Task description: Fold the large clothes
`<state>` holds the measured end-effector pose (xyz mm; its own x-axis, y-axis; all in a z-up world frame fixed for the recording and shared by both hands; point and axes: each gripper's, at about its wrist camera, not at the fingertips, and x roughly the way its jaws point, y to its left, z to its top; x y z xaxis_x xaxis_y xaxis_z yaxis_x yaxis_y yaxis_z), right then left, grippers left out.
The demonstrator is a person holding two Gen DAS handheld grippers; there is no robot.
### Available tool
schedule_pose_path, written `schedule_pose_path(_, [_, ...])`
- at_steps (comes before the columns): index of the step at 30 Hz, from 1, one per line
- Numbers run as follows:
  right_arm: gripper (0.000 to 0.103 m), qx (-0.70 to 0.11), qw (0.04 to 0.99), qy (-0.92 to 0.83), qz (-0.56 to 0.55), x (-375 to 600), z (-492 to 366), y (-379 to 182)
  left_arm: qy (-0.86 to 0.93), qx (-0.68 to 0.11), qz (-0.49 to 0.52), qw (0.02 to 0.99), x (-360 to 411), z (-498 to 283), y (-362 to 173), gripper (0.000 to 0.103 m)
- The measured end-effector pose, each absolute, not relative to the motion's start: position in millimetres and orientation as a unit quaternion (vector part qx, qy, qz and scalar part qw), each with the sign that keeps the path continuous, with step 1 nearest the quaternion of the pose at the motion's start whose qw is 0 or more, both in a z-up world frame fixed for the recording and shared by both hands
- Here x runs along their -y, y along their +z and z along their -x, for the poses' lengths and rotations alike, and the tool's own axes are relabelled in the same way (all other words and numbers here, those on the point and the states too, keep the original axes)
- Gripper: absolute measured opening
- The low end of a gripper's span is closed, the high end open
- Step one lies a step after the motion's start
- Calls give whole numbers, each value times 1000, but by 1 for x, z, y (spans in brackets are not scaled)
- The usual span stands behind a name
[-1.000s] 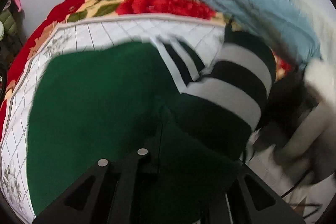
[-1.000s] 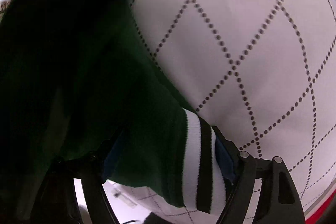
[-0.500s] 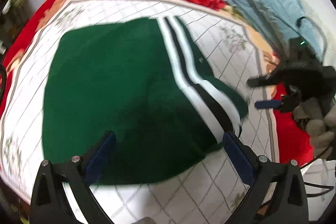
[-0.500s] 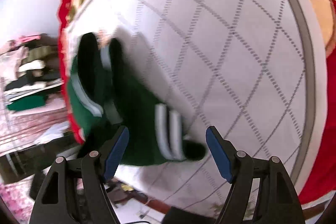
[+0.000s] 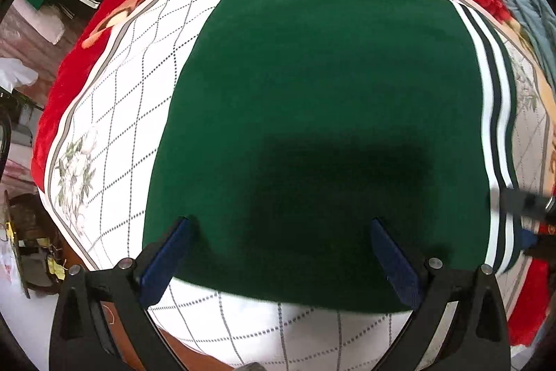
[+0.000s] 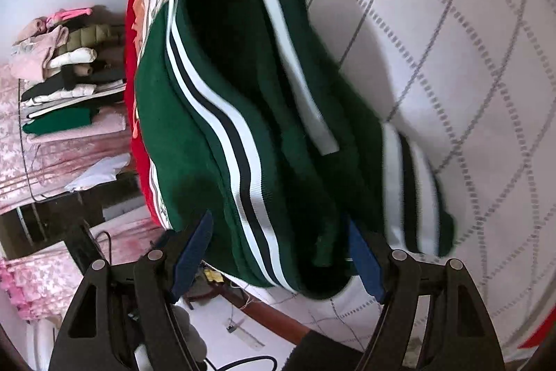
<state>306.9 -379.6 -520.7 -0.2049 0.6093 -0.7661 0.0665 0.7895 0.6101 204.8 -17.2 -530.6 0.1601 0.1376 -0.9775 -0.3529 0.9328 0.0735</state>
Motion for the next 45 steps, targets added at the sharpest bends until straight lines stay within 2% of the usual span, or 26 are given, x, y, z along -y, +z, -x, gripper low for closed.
schedule_pose_path(2, [51,-743,595,232,-200,366,-301,-533,163,-627,75,758,18,-210,-530,103])
schedule_pose_path(3, [28,-743,594,234,-198,359,-301,-538,163,-628,69,758,18,-212,-530,103])
schedule_pose_path(5, [19,-739,602,231,-195,352,-297,-538,162,-627,61,759,20,-216,-528,103])
schedule_pose_path(6, [9,-733,608,232,-198,350,-296,-535,163,-627,58,760,20,-217,-525,103])
schedule_pose_path(12, [8,-684,650,232,-239,367,-288,-473,170,-618,71,764,14,-219,-511,103])
schedule_pose_path(14, [8,-702,655,190,-207,369,-291,-495,176,-622,66,760,12,-222,-515,103])
schedule_pose_path(16, [8,-732,644,142,-173,373,-294,-541,182,-631,67,751,9,-225,-524,103])
schedule_pose_path(18, [8,-757,616,128,-178,372,-299,-573,184,-641,64,742,4,-228,-529,103])
schedule_pose_path(20, [9,-769,602,136,-166,363,-310,-563,185,-637,63,745,-1,-229,-522,103])
schedule_pose_path(22, [22,-755,622,152,-143,358,-315,-536,189,-623,56,757,-6,-230,-508,103])
schedule_pose_path(24, [43,-726,657,158,-124,363,-319,-506,190,-611,56,766,-13,-235,-495,103])
schedule_pose_path(25, [63,-709,675,162,-124,364,-322,-494,192,-603,56,772,-17,-239,-489,103])
schedule_pose_path(26, [70,-683,699,167,-129,364,-329,-478,192,-598,57,776,-21,-242,-486,103])
schedule_pose_path(27, [72,-668,713,171,-131,363,-336,-470,192,-593,60,780,-25,-247,-484,103])
schedule_pose_path(31, [72,-639,727,199,-157,338,-383,-466,195,-590,55,782,-44,-276,-495,103])
schedule_pose_path(33, [72,-667,694,209,-174,329,-412,-485,195,-588,50,783,-47,-290,-502,103])
schedule_pose_path(34, [71,-683,675,212,-180,319,-424,-499,195,-589,46,783,-49,-298,-507,103])
schedule_pose_path(36, [19,-702,649,230,-185,303,-441,-518,190,-591,40,783,-54,-308,-511,103])
schedule_pose_path(37, [3,-712,638,234,-180,297,-444,-524,189,-592,37,782,-56,-313,-513,103])
schedule_pose_path(42, [2,-665,701,207,-152,291,-437,-460,161,-593,50,787,-59,-316,-514,103])
schedule_pose_path(45, [2,-669,714,149,-144,309,-445,-475,148,-597,44,787,-60,-321,-519,103])
